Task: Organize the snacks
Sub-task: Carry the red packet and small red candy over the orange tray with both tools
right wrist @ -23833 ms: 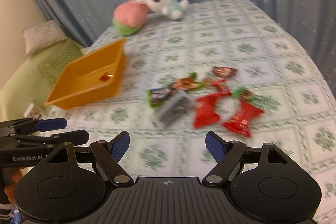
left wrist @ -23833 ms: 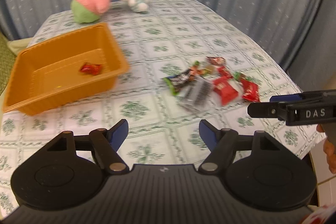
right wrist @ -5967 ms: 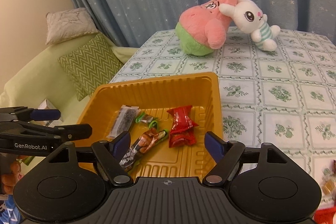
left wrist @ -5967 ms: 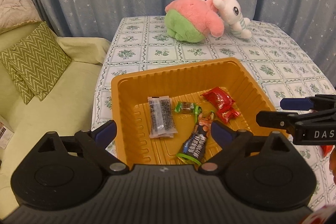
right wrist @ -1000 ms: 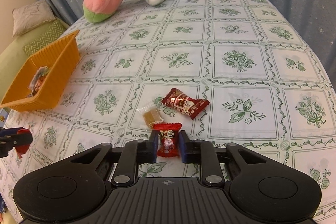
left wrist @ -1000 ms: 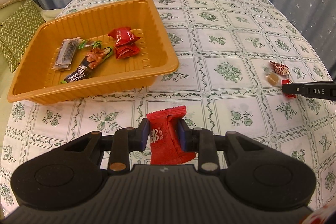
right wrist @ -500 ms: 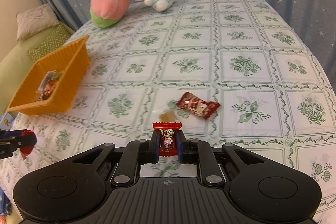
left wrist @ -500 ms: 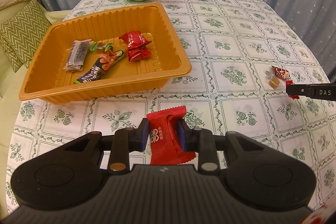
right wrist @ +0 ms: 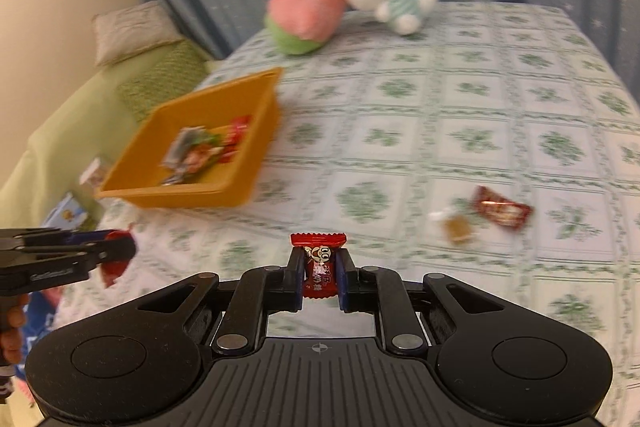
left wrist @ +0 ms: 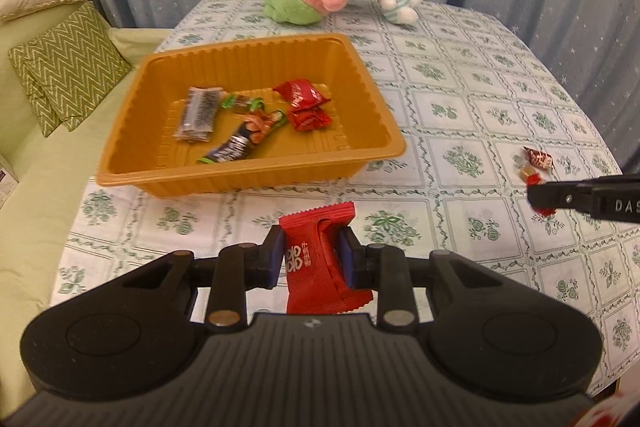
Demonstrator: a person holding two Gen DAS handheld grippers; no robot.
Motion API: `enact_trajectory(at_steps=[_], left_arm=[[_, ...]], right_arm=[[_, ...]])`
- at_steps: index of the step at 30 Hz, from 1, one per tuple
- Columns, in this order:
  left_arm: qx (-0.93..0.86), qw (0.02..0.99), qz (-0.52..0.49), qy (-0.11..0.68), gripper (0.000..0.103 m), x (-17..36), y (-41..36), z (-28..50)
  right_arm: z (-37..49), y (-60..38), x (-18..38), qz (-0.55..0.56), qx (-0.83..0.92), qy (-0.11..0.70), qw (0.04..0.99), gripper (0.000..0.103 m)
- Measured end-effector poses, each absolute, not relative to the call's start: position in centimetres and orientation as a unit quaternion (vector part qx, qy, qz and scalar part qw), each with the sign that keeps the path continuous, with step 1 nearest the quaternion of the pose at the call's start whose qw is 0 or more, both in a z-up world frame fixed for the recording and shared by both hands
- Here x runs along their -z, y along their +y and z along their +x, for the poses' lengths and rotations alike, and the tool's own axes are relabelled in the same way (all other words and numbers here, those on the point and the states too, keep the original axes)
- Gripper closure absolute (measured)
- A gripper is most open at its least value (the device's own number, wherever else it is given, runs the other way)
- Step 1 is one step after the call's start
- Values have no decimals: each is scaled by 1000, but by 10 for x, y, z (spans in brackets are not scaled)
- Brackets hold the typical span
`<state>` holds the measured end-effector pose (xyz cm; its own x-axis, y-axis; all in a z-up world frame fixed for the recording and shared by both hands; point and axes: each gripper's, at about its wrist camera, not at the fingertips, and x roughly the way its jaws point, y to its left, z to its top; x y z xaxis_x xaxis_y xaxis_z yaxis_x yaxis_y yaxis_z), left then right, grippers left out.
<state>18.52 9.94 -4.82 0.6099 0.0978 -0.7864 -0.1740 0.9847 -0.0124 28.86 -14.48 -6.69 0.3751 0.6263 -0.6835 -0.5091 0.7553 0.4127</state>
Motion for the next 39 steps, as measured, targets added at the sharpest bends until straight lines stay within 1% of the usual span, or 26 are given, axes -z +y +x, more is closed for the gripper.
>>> enact_trajectory(at_steps=[9, 21, 29, 39], left_arm=[[-92, 907, -45, 410, 76, 26, 141, 174], [-98, 916, -30, 388, 76, 10, 204, 198], [-79, 915, -16, 395, 76, 17, 233, 230], [-46, 908, -8, 416, 76, 38, 253, 266]], right_arm=[[273, -82, 46, 55, -392, 420, 817, 87], [290, -15, 30, 50, -400, 397, 825, 87], [311, 18, 30, 52, -382, 395, 834, 87], [328, 35, 39, 54, -348, 407, 843, 87]])
